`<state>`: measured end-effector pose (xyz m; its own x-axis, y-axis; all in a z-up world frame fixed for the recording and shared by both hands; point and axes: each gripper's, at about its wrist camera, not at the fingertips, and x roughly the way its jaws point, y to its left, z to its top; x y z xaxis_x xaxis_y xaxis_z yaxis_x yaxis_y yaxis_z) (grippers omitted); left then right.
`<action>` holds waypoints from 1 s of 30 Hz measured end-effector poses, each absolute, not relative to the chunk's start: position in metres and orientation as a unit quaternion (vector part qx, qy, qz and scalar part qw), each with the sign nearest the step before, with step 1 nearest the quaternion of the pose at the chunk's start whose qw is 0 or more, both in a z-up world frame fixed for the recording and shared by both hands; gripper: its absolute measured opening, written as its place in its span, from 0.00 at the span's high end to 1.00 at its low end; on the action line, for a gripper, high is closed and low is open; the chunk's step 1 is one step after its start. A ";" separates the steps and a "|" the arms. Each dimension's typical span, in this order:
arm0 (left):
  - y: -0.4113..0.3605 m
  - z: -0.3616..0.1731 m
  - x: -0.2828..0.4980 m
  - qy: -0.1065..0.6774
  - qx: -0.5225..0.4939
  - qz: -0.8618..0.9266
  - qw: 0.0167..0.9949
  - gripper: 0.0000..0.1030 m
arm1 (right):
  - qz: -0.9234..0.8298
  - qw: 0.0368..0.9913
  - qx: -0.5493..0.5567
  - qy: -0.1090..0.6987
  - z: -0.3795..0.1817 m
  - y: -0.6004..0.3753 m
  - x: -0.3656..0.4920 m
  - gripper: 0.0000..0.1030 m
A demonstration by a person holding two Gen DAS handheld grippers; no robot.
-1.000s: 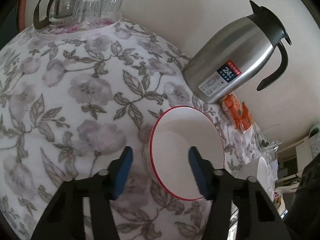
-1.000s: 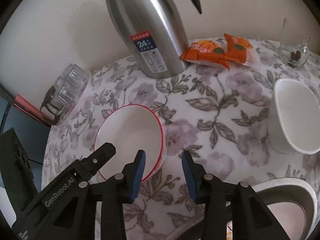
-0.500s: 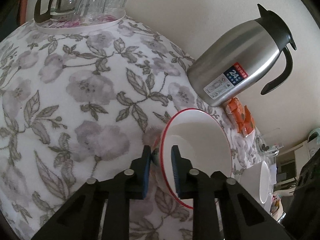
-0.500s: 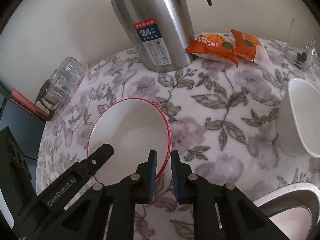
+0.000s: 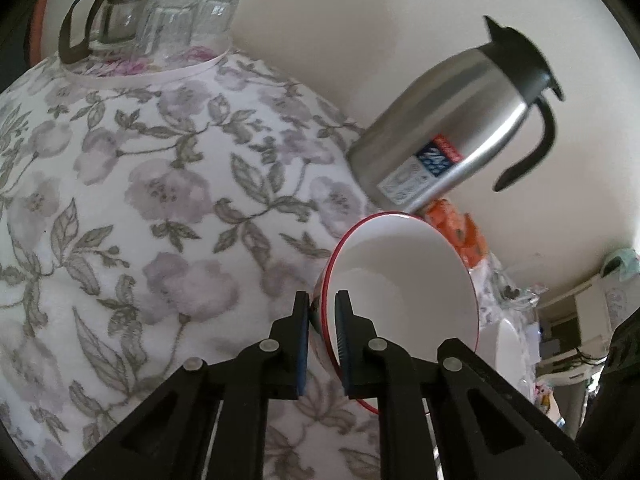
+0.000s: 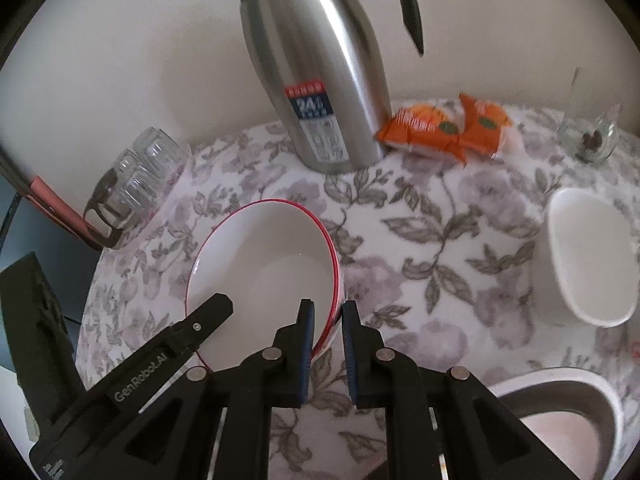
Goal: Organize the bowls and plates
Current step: 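Lift the strawberry bowl with both grippers and carry it over the basin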
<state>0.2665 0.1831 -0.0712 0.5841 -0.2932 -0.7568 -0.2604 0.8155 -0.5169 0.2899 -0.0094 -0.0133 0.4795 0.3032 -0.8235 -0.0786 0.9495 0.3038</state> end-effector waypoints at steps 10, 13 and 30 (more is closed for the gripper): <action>0.149 -0.014 0.240 0.438 -0.260 -0.035 0.860 0.88 | 0.110 0.859 0.148 0.477 0.026 -0.049 0.250 0.85; 0.139 0.000 0.230 0.436 -0.252 -0.049 0.863 0.88 | 0.111 0.860 0.164 0.470 0.036 -0.063 0.235 0.85; 0.085 0.041 0.168 0.420 -0.205 -0.086 0.880 0.88 | 0.112 0.876 0.195 0.427 0.069 -0.119 0.159 0.85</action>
<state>0.1677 0.0854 0.0409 0.6333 -0.3226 -0.7035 -0.0211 0.9015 -0.4323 0.1587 -0.1188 0.0688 0.6105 0.3621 -0.7044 -0.0296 0.8992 0.4366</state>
